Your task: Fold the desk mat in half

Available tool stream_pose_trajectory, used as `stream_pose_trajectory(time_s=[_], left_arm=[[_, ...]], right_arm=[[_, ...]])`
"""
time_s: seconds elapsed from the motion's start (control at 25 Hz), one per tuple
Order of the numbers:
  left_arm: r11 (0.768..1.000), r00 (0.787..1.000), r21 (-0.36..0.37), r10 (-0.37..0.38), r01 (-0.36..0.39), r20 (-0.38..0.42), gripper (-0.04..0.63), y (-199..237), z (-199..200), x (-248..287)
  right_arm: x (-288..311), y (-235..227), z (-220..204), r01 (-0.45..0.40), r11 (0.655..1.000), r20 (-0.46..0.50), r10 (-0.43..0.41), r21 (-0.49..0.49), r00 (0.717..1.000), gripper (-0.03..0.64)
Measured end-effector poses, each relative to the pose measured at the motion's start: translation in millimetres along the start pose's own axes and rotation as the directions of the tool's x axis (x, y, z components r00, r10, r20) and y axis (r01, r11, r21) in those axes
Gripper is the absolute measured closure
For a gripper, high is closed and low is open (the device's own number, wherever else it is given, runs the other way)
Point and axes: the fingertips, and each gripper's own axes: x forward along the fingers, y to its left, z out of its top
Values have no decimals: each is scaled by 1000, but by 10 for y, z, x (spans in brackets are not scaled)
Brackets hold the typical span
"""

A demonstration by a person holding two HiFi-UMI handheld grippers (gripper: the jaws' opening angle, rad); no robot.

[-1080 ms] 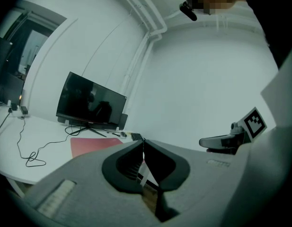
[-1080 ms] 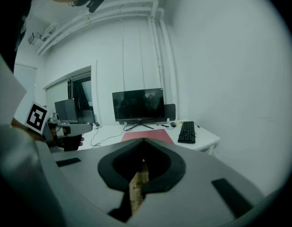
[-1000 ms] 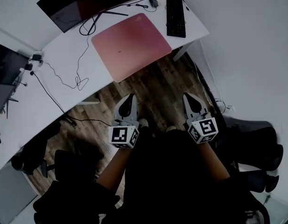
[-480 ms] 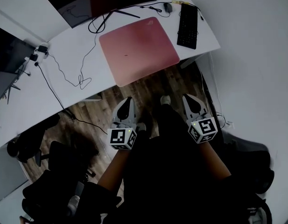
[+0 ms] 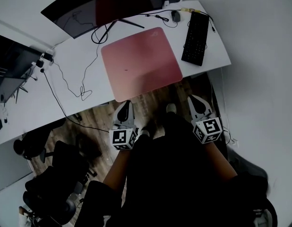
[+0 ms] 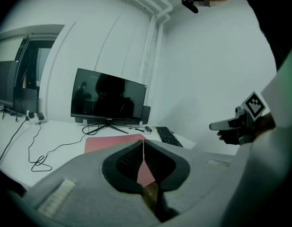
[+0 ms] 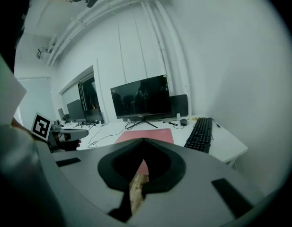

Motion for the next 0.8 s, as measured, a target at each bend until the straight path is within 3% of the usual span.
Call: stream_pose_trajectory(time_s=[0.2, 0.36, 0.56, 0.8], left_arm=[[995, 999, -91, 46, -47, -11, 572, -38, 23, 297], [992, 998, -112, 60, -62, -19, 572, -122, -17, 417], [990, 990, -59, 121, -126, -71, 572, -112, -145, 523], [977, 978, -109, 173, -186, -116, 572, 129, -405, 513]], right_arm=[[237, -334, -14, -47, 998, -35, 48, 36, 998, 621], [441, -439, -15, -86, 996, -60, 84, -37, 995, 621], [673, -501, -169, -172, 985, -122, 169, -13, 978, 621], [907, -621, -407, -205, 979, -193, 203, 7, 960, 621]])
